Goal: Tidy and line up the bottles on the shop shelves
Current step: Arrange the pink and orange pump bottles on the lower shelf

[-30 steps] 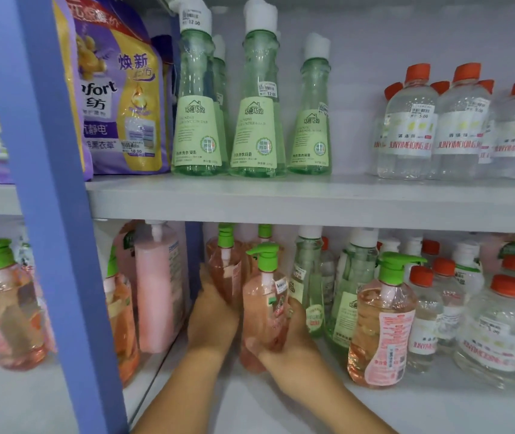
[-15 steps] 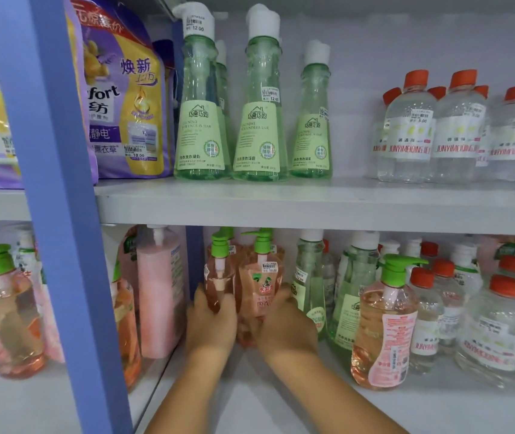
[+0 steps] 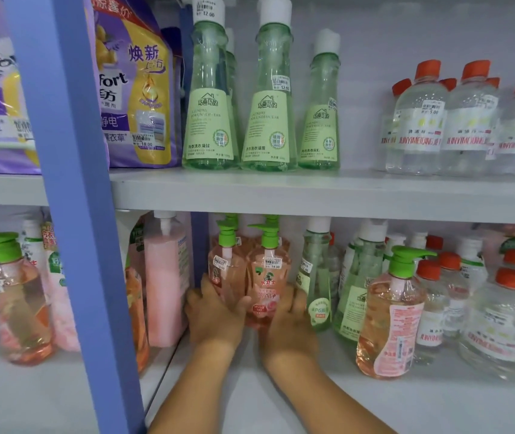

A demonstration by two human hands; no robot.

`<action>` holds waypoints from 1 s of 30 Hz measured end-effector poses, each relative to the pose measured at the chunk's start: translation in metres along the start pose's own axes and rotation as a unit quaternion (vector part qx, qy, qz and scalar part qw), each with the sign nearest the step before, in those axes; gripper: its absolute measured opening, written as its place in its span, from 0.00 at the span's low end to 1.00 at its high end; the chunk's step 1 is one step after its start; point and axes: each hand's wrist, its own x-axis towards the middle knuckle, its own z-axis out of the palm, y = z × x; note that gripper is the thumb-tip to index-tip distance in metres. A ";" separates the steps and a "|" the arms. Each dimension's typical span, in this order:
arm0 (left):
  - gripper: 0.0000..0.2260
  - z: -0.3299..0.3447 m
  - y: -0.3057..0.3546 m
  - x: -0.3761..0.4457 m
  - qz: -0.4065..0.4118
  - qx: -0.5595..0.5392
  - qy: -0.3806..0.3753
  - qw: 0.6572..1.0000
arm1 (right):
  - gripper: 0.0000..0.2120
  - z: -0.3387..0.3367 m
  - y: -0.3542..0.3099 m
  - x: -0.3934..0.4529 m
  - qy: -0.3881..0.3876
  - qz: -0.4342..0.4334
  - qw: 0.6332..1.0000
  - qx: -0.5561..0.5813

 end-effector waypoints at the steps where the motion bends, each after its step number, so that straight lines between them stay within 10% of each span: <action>1: 0.43 0.001 0.000 0.000 -0.001 -0.014 0.007 1.000 | 0.37 -0.001 0.001 0.000 0.015 -0.005 1.000 0.006; 7: 0.44 0.008 0.003 -0.003 -0.004 -0.111 -0.024 0.994 | 0.32 -0.031 0.000 0.015 0.075 -0.034 0.996 0.022; 11: 0.40 0.008 -0.001 -0.001 0.007 -0.128 -0.034 0.991 | 0.46 -0.055 -0.008 0.041 0.136 -0.179 0.974 0.031; 16: 0.39 0.015 0.000 0.001 0.007 -0.078 0.003 0.997 | 0.53 -0.070 -0.030 0.086 -0.017 -0.151 0.988 -0.027; 30: 0.34 0.012 0.000 0.009 0.031 -0.101 0.010 0.994 | 0.53 -0.086 -0.033 0.091 -0.070 -0.179 0.980 -0.043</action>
